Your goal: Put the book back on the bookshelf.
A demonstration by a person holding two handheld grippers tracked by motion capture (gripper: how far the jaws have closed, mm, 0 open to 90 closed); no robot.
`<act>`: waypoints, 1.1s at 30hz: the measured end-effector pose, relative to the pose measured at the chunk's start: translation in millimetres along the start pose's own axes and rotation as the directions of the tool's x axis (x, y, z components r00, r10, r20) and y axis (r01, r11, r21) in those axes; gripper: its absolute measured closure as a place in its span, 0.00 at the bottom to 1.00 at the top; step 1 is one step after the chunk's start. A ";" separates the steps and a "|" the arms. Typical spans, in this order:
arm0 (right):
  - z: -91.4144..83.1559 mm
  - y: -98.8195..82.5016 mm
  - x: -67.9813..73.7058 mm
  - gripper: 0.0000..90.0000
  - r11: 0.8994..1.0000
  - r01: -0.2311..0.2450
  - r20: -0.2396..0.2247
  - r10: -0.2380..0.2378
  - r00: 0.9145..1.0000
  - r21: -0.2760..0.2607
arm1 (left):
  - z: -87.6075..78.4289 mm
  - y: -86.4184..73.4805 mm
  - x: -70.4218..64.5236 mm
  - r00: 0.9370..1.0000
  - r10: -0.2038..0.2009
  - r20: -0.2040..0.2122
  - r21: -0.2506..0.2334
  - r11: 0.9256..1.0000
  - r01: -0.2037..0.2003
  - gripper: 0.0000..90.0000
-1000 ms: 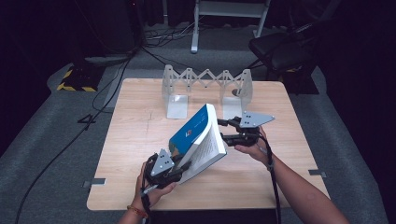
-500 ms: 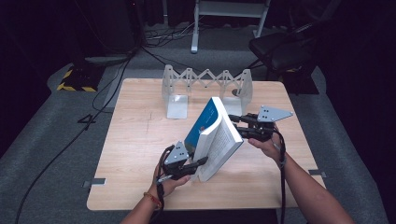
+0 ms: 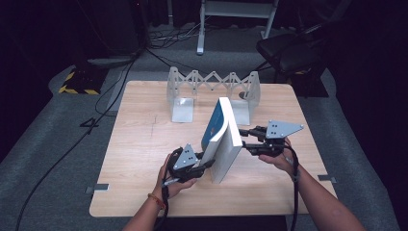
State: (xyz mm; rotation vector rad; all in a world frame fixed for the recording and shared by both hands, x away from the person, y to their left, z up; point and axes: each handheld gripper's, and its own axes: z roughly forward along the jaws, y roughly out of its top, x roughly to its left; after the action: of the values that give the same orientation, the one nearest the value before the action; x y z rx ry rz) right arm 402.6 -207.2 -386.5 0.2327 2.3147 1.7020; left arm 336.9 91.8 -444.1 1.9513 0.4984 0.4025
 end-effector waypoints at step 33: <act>41.1 -8.9 25.9 0.39 0.997 0.048 0.007 -0.049 0.999 0.067 | 24.4 10.5 -46.1 0.941 -0.144 -0.305 -0.035 0.989 0.140 0.16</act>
State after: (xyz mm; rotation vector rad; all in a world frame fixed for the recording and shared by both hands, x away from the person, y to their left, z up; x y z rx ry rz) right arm 390.4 -165.2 -409.4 0.1943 2.3536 1.6001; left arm 311.0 45.4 -447.1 1.8339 0.8307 0.6194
